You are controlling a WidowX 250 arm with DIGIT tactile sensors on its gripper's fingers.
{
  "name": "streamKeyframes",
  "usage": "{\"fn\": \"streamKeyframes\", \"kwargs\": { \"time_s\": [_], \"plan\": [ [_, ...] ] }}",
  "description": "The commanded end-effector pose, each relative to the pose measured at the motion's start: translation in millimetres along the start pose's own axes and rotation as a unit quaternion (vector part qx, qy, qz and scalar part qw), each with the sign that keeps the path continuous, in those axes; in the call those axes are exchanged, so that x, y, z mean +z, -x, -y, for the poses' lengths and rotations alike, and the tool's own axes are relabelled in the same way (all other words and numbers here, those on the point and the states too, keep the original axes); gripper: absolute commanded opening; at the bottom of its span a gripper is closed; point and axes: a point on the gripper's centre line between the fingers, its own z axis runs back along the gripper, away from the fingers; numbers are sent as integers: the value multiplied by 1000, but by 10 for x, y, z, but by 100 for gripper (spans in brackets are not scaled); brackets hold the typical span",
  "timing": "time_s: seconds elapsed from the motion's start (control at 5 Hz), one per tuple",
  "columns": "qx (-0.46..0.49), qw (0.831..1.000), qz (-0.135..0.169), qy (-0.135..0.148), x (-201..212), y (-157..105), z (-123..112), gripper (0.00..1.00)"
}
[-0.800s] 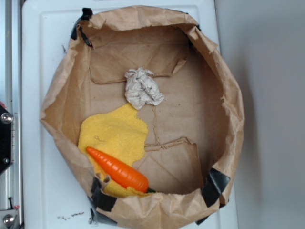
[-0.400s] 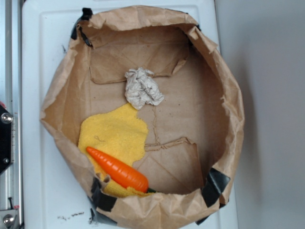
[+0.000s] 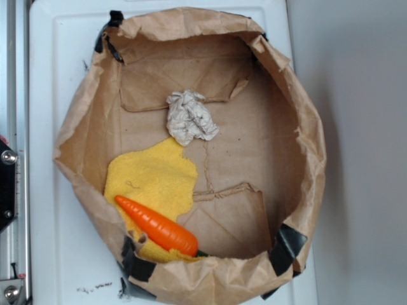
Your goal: Grab the white paper.
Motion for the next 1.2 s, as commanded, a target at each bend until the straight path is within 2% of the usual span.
{"fn": "streamKeyframes", "kwargs": {
  "time_s": [0.0, 0.2, 1.0],
  "plan": [
    [33, 998, 47, 24, -95, -719, -376, 100],
    [62, 997, 44, 19, -218, -810, -399, 100],
    [62, 997, 44, 19, -218, -810, -399, 100]
  ]
}}
